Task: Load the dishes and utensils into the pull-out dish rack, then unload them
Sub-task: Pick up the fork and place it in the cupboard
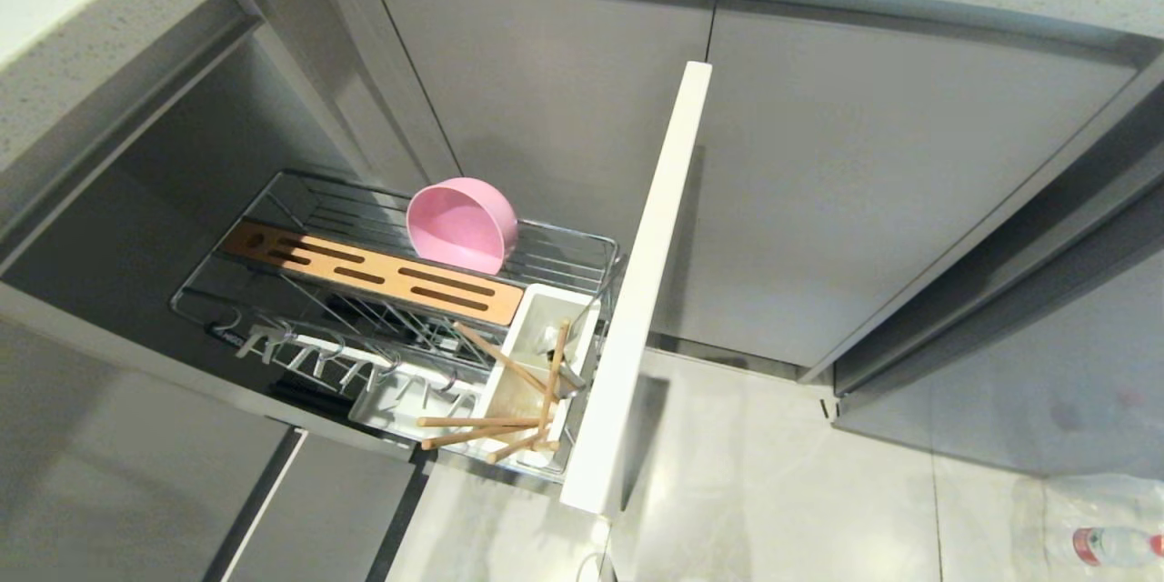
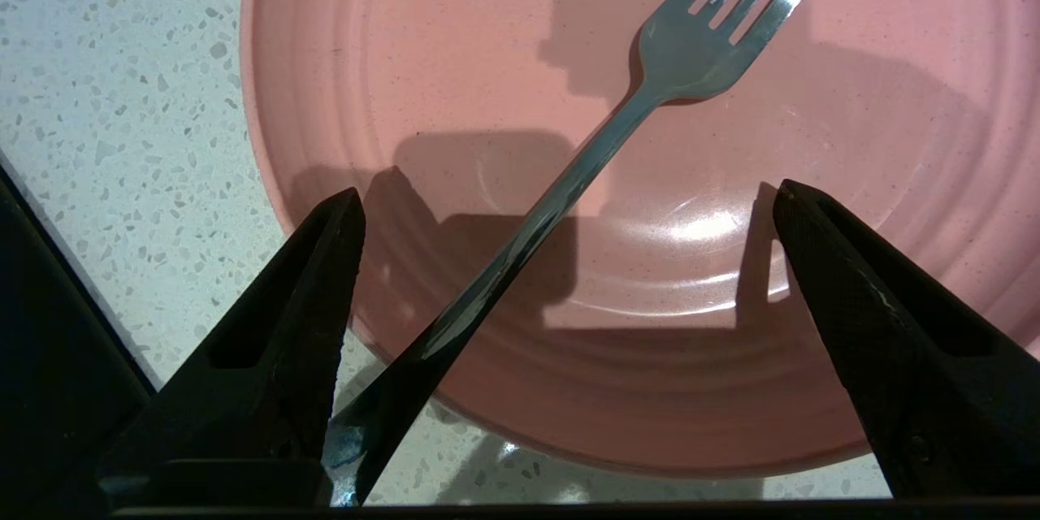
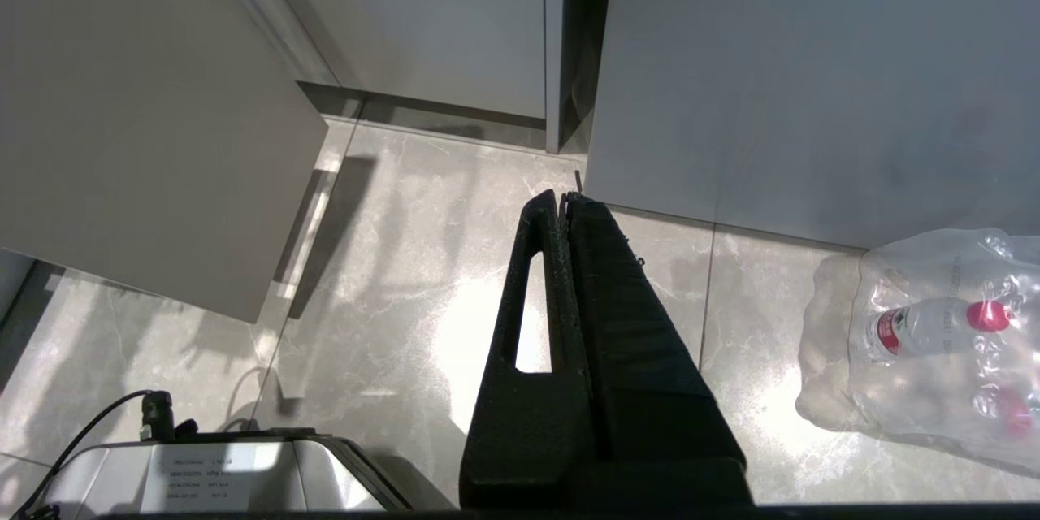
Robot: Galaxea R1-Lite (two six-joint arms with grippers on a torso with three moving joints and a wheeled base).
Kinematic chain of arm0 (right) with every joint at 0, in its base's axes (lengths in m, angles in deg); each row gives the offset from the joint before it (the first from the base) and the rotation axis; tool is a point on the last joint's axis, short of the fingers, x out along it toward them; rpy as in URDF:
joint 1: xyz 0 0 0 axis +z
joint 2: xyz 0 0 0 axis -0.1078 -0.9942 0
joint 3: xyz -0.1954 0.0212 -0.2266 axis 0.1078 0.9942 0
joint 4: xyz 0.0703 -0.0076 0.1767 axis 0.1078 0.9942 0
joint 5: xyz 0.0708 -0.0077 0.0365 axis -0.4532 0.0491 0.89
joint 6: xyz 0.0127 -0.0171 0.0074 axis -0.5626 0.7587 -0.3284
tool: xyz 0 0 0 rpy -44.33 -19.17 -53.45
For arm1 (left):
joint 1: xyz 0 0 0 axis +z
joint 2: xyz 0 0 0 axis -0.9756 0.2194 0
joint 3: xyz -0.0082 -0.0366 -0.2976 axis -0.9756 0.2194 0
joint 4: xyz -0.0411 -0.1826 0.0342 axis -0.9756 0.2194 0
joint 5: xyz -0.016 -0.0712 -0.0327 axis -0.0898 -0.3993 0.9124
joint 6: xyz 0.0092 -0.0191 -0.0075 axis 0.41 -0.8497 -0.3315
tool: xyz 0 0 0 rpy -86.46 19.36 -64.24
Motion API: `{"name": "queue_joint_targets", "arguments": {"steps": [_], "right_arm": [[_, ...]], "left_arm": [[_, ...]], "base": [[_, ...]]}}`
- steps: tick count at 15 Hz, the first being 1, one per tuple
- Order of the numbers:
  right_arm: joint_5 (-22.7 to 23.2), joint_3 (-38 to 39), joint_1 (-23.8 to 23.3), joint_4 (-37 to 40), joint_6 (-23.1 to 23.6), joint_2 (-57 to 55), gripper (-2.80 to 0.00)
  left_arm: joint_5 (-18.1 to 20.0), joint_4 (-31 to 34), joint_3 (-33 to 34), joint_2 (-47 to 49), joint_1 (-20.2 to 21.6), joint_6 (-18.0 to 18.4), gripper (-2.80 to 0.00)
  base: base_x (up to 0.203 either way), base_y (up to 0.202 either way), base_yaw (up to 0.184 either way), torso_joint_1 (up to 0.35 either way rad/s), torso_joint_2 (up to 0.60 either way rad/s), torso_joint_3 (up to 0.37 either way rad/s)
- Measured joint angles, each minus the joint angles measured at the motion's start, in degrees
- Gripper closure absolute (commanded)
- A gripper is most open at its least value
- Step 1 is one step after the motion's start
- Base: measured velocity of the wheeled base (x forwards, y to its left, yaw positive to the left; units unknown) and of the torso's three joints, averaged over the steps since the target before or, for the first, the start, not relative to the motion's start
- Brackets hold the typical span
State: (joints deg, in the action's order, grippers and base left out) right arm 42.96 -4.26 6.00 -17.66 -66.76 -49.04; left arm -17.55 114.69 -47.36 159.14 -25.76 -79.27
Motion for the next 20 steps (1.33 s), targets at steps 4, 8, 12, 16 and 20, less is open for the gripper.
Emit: {"name": "queue_joint_targets", "arguments": {"steps": [4, 8, 12, 16, 20], "right_arm": [[0.02, 0.0, 0.0, 0.0, -0.02, 0.0, 0.0], [0.0, 0.0, 0.0, 0.0, -0.01, 0.0, 0.0], [0.0, 0.0, 0.0, 0.0, 0.0, 0.0, 0.0], [0.0, 0.0, 0.0, 0.0, 0.0, 0.0, 0.0], [0.0, 0.0, 0.0, 0.0, 0.0, 0.0, 0.0]], "left_arm": [[0.0, 0.17, 0.44, 0.2, 0.05, -0.13, -2.8], [-0.04, 0.19, 0.51, 0.32, 0.2, -0.3, 0.0], [0.02, 0.03, 0.52, 0.34, 0.26, -0.27, 0.0], [-0.04, 0.02, 0.62, 0.3, 0.26, -0.3, 0.0], [0.05, -0.48, -0.16, -0.2, 0.2, -0.33, 0.0]], "base": [[0.0, 0.0, 0.0, 0.0, 0.0, 0.0], [0.0, 0.0, 0.0, 0.0, 0.0, 0.0], [0.0, 0.0, 0.0, 0.0, 0.0, 0.0], [0.0, 0.0, 0.0, 0.0, 0.0, 0.0], [0.0, 0.0, 0.0, 0.0, 0.0, 0.0]]}}
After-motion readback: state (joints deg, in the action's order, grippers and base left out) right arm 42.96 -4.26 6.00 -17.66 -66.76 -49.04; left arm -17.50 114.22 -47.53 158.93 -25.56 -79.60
